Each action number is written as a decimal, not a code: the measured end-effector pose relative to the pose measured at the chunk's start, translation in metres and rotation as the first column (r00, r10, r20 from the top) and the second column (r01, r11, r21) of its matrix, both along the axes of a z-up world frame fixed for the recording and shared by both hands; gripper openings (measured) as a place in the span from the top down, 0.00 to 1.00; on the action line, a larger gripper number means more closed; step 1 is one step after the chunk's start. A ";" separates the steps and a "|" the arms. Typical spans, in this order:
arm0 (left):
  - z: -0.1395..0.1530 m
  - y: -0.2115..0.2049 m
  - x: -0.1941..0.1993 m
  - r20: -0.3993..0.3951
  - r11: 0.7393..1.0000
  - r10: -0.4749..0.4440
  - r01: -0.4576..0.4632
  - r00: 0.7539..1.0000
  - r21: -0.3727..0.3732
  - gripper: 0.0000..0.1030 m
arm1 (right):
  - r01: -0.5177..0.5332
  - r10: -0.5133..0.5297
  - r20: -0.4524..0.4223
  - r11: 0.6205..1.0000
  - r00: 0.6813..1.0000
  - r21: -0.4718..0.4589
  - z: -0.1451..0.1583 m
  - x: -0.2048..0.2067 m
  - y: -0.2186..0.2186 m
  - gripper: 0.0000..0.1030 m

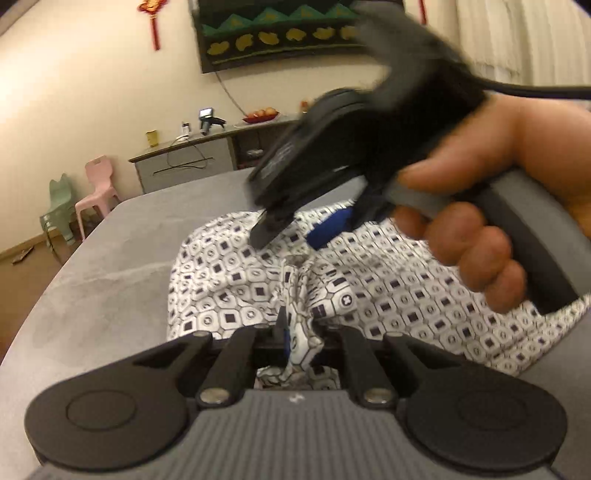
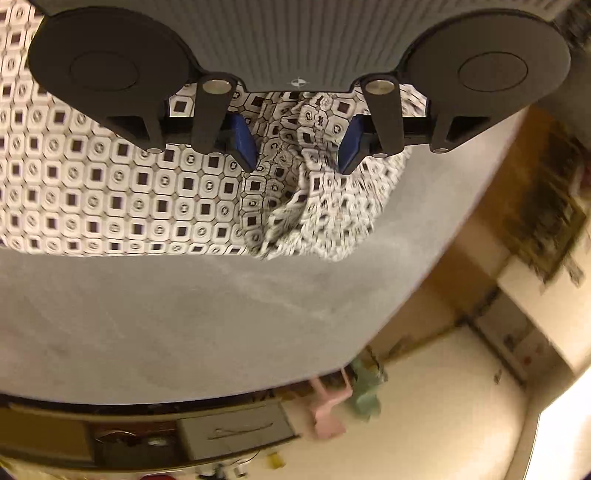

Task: Fold clothes

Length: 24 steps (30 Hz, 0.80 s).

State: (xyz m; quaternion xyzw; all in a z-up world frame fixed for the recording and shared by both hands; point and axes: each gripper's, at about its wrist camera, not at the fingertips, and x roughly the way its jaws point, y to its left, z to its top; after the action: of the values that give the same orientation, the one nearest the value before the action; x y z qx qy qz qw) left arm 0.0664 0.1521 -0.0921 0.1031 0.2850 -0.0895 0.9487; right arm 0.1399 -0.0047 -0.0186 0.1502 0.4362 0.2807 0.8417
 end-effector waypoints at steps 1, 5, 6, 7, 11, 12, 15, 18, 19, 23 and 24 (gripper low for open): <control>0.003 0.001 0.000 0.006 1.000 0.007 -0.007 1.000 -0.015 0.94 | 0.017 -0.017 -0.007 0.999 1.000 0.031 0.001 -0.002 -0.007 0.32; 0.013 -0.007 -0.008 0.026 0.999 -0.046 0.047 0.999 -0.024 0.94 | -0.003 0.012 -0.069 0.991 0.998 0.131 -0.007 -0.001 -0.015 0.16; 0.012 -0.009 -0.011 0.029 0.998 -0.062 0.063 0.998 -0.013 0.94 | -0.019 0.029 -0.074 0.991 0.997 0.135 -0.010 0.001 -0.012 0.27; 0.010 -0.011 -0.012 0.030 0.997 -0.071 0.072 0.997 -0.003 0.94 | -0.033 0.041 -0.068 0.992 0.997 0.125 -0.012 0.003 -0.009 0.41; 0.007 -0.015 -0.017 0.005 0.991 -0.130 0.130 0.992 -0.022 0.90 | -0.002 0.001 0.021 0.998 1.000 0.064 0.000 -0.006 -0.014 0.89; 0.006 -0.017 -0.018 -0.007 0.988 -0.152 0.152 0.988 -0.034 0.86 | 0.010 -0.012 0.052 0.999 0.999 0.042 0.006 -0.012 -0.018 0.89; 0.004 -0.023 -0.022 -0.042 0.974 -0.219 0.217 0.975 -0.063 0.73 | 0.039 -0.031 0.100 0.996 0.995 -0.081 0.003 -0.024 -0.029 0.89; -0.002 -0.036 -0.028 -0.075 0.967 -0.256 0.256 0.964 -0.003 0.71 | 0.028 -0.021 0.055 0.989 0.998 -0.145 -0.021 -0.021 -0.033 0.89; -0.003 -0.036 -0.028 -0.085 0.965 -0.260 0.261 0.962 0.006 0.71 | 0.032 -0.022 0.072 0.990 0.997 -0.135 -0.025 -0.021 -0.033 0.88; -0.005 -0.026 -0.030 -0.118 0.964 -0.267 0.267 0.957 -0.010 0.71 | 0.006 0.006 0.081 0.990 0.997 -0.142 -0.027 -0.025 -0.025 0.81; -0.003 -0.024 -0.030 -0.117 0.963 -0.270 0.270 0.956 -0.016 0.71 | -0.003 0.015 0.083 0.989 0.996 -0.149 -0.026 -0.026 -0.024 0.75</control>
State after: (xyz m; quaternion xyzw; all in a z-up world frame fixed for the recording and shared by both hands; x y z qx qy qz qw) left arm 0.0360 0.1286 -0.0955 0.1358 0.3239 -0.2240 0.9091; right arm 0.1137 -0.0287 -0.0442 0.0731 0.4210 0.2571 0.8668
